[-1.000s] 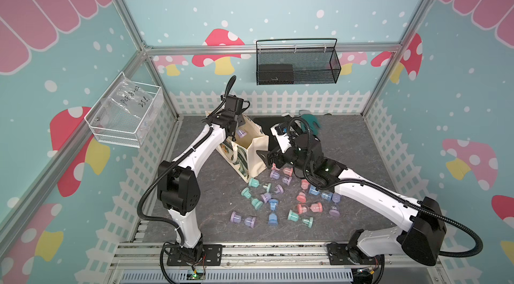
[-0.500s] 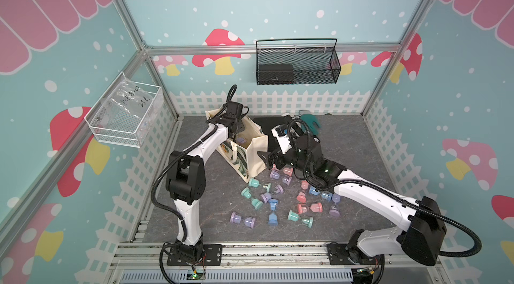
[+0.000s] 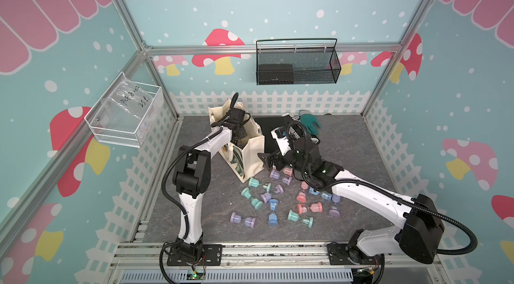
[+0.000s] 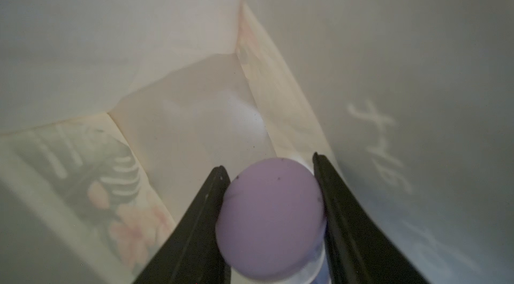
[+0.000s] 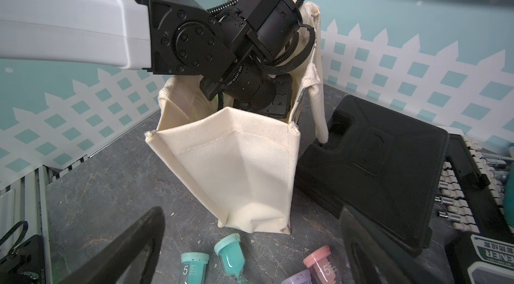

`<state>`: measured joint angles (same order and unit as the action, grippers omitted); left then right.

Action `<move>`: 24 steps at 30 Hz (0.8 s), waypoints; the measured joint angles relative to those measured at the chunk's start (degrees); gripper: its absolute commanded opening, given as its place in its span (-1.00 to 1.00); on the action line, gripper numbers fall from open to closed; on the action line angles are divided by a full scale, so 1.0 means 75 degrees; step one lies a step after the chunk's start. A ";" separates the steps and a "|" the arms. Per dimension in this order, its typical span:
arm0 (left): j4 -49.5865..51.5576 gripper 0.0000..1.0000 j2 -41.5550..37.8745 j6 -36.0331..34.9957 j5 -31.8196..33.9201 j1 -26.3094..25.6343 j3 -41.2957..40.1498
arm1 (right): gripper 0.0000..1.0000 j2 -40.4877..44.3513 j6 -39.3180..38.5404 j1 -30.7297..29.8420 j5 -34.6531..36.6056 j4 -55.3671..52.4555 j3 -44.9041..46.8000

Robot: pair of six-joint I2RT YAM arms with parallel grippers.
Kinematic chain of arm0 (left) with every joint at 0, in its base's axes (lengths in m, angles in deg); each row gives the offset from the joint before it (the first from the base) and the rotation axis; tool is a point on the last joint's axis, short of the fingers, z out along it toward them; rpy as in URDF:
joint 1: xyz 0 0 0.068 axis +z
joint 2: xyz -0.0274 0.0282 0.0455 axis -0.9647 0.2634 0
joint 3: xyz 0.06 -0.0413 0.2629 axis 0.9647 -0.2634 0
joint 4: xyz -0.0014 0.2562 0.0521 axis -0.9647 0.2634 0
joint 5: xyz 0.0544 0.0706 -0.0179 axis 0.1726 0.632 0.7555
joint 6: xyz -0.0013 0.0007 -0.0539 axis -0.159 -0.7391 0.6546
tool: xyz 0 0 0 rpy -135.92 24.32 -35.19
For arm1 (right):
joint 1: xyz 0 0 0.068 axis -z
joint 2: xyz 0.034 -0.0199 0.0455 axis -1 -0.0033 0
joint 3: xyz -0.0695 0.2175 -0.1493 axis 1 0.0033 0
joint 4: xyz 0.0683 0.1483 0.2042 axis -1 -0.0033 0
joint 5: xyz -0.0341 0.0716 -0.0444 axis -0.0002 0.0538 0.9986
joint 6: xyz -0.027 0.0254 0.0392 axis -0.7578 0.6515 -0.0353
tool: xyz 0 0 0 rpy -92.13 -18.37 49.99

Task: Put the hourglass into the canvas bag
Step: Place the hourglass in the canvas bag.

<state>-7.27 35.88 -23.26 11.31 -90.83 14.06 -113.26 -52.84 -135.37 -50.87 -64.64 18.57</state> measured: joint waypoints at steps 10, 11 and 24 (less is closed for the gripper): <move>-0.0061 0.14 -0.0029 0.0000 0.0038 0.0000 -0.0052 | 0.99 0.0006 0.0000 0.0050 0.0099 0.0058 0.0003; -0.0082 0.17 -0.0047 -0.0006 0.0055 0.0000 -0.0085 | 0.99 0.0017 0.0000 0.0050 0.0105 0.0076 0.0017; -0.0102 0.29 -0.0697 0.0000 0.0143 0.0003 -0.0277 | 0.99 0.0300 0.0000 0.0070 0.0114 0.0105 0.0201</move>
<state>-8.03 30.66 -23.26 12.38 -90.81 11.98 -111.01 -52.84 -134.85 -50.02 -63.85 20.08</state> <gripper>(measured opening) 0.647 0.995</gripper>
